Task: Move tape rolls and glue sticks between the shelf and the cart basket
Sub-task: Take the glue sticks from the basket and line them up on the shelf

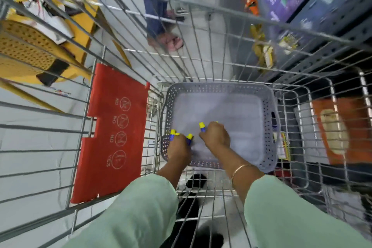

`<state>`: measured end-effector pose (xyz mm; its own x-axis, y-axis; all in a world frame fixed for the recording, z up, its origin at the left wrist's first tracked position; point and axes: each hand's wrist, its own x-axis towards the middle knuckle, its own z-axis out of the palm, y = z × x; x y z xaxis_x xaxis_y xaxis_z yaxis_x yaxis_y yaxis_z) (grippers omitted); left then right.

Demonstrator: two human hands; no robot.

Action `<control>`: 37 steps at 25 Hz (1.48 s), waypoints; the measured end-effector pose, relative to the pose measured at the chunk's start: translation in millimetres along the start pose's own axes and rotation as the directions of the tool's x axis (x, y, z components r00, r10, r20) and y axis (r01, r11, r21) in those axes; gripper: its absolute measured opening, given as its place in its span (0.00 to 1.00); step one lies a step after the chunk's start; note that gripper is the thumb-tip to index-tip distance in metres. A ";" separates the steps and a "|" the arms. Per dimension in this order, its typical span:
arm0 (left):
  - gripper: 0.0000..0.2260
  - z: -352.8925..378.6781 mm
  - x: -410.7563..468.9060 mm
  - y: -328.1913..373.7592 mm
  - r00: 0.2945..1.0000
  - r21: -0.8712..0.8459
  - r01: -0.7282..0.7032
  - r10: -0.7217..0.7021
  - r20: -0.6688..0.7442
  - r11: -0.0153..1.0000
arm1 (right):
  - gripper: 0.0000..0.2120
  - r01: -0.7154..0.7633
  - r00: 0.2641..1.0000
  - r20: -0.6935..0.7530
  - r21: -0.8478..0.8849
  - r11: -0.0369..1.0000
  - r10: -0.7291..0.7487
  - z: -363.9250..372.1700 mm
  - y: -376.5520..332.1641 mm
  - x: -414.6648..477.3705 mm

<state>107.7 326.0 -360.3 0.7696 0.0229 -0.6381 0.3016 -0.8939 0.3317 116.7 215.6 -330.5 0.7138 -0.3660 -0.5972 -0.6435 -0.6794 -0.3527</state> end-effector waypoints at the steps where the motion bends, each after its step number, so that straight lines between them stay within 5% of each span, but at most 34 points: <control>1: 0.12 -3.8 -1.7 6.3 1.000 -0.010 -0.025 0.025 -0.011 1.000 | 0.13 0.007 1.000 -0.028 0.018 1.000 -0.007 -14.4 1.8 -2.3; 6: 0.06 -58.5 -47.5 92.8 0.951 -0.165 -0.294 0.272 -0.147 0.941 | 0.11 0.030 0.962 -0.272 0.204 0.979 0.028 -130.9 10.7 -49.3; 9: 0.04 -92.7 -93.1 172.1 0.855 -0.217 -0.504 0.448 -0.260 0.836 | 0.08 0.152 0.846 -0.533 0.275 0.949 0.019 -209.4 23.4 -95.1; 13: 0.06 -105.0 -187.2 288.9 0.629 -0.256 -0.778 0.706 -0.326 0.574 | 0.08 0.209 0.595 -0.802 0.223 0.952 0.057 -321.5 69.3 -186.0; 18: 0.06 -72.9 -319.1 382.9 0.312 -0.323 -0.919 0.916 -0.251 0.225 | 0.06 0.165 0.224 -0.954 0.241 0.956 0.202 -389.9 173.6 -303.3; 22: 0.04 7.9 -438.5 395.9 -0.014 -0.389 -0.920 0.996 -0.089 -0.048 | 0.11 -0.033 -0.014 -0.917 0.398 0.917 0.398 -364.6 286.0 -418.2; 28: 0.04 142.6 -589.6 343.4 -0.353 -0.451 -0.864 0.908 0.224 -0.224 | 0.04 -0.222 -0.250 -0.741 0.670 0.709 0.622 -275.6 406.5 -573.4; 33: 0.04 222.3 -669.0 301.0 -0.387 -0.381 -0.891 0.852 0.353 -0.246 | 0.08 -0.117 -0.372 -0.573 0.810 0.575 0.731 -215.6 474.4 -652.1; 37: 0.04 261.4 -698.1 283.2 -0.348 -0.384 -0.906 0.832 0.432 -0.179 | 0.08 -0.054 -0.331 -0.506 0.853 0.519 0.796 -182.2 511.0 -673.0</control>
<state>-491.3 -60.2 -2.5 -0.2600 -0.9451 0.1980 -0.5346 0.3116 0.7855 -642.0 -1.2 22.4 -0.6090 -0.7416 0.2814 -0.6086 0.2095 -0.7653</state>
